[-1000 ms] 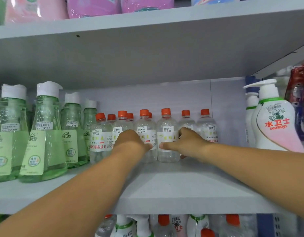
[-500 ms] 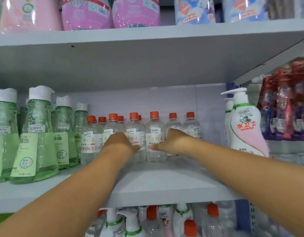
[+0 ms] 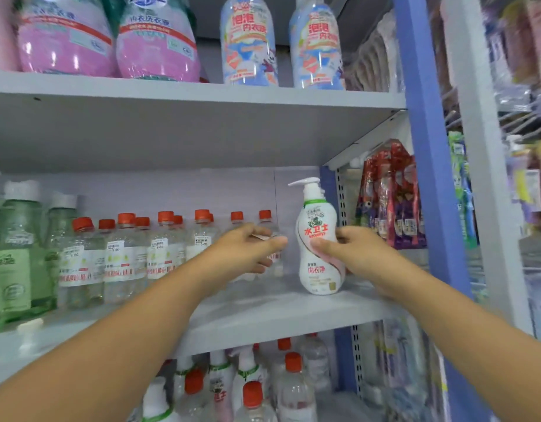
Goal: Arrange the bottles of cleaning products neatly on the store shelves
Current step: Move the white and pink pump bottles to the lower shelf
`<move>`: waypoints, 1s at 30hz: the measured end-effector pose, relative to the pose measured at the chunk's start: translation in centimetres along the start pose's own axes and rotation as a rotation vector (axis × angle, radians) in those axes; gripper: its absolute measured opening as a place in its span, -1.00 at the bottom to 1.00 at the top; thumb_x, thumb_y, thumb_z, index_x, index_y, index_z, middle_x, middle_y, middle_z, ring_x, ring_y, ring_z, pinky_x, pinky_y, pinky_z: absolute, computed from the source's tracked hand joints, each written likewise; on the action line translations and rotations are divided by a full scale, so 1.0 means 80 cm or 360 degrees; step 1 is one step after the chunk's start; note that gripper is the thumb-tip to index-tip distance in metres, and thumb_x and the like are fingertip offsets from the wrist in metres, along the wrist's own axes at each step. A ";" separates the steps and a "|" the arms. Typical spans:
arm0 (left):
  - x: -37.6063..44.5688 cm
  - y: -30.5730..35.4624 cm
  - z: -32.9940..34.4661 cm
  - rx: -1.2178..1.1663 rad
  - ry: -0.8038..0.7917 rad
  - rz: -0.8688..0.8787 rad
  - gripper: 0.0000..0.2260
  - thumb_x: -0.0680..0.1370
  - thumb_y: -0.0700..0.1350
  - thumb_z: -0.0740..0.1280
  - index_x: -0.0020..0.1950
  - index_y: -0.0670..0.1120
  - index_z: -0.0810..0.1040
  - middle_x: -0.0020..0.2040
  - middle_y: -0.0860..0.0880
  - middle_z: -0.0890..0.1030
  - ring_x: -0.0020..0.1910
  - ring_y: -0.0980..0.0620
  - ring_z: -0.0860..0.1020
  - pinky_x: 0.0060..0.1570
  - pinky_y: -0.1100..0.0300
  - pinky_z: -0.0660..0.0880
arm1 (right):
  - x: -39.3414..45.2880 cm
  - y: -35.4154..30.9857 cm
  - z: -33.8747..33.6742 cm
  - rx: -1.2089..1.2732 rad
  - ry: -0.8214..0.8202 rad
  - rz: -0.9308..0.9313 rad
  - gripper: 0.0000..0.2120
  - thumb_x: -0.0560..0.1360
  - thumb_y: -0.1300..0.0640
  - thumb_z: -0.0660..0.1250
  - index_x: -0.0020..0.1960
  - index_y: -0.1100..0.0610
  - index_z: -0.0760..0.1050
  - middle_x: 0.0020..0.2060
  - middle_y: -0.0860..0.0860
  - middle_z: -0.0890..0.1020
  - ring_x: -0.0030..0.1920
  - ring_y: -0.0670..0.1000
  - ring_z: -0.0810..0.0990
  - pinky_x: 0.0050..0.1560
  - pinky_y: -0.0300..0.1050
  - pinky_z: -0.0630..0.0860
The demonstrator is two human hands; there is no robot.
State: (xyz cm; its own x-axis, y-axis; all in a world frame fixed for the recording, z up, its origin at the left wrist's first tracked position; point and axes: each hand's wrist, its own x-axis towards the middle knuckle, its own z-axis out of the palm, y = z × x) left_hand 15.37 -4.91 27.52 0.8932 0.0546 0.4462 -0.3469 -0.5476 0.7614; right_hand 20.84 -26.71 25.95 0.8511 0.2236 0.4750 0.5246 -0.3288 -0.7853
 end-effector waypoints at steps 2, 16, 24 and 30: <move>-0.001 0.003 0.012 -0.0107 -0.0083 0.0002 -0.51 0.49 0.13 0.50 0.35 0.03 0.45 0.16 0.01 0.67 0.04 0.06 0.70 0.09 0.11 0.64 | 0.000 -0.011 0.021 -0.0046 -0.0041 -0.0090 -0.72 0.48 -0.14 0.48 0.12 -0.04 0.61 -0.08 -0.16 0.71 -0.12 -0.17 0.68 -0.21 -0.22 0.57; -0.006 -0.025 -0.027 -0.0207 0.0061 -0.0125 -0.65 0.53 -0.10 0.48 0.28 0.08 0.49 0.08 -0.01 0.72 -0.02 -0.04 0.73 -0.03 -0.06 0.68 | 0.097 -0.018 -0.025 -0.0133 0.0349 0.0127 -0.32 0.52 -0.12 0.46 0.52 0.12 0.34 0.45 0.12 0.46 0.31 0.15 0.52 0.29 0.07 0.48; -0.009 -0.027 -0.027 -0.0211 0.0085 -0.0177 -0.57 0.48 -0.08 0.53 0.31 0.06 0.50 0.11 -0.01 0.69 -0.03 -0.03 0.73 -0.06 -0.08 0.69 | 0.117 0.024 -0.001 0.0068 -0.0253 0.0421 -0.39 0.45 0.11 0.56 0.41 0.10 0.39 0.24 0.06 0.60 0.22 0.11 0.56 0.29 0.25 0.50; -0.015 -0.025 -0.024 -0.0189 0.0048 -0.0180 -0.50 0.48 -0.11 0.53 0.37 0.06 0.45 0.13 -0.03 0.69 0.01 -0.04 0.72 -0.04 -0.07 0.69 | 0.071 0.006 0.010 -0.0212 -0.0218 0.0165 -0.48 0.36 -0.16 0.58 0.21 0.01 0.51 0.07 -0.02 0.67 0.08 0.05 0.65 0.10 0.05 0.60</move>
State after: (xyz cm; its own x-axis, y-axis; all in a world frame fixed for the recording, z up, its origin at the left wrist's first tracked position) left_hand 14.42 -2.25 26.34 0.9202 0.1364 0.3669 -0.2774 -0.4342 0.8571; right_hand 25.92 -24.86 27.96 0.8947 0.3022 0.3290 0.4403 -0.4729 -0.7632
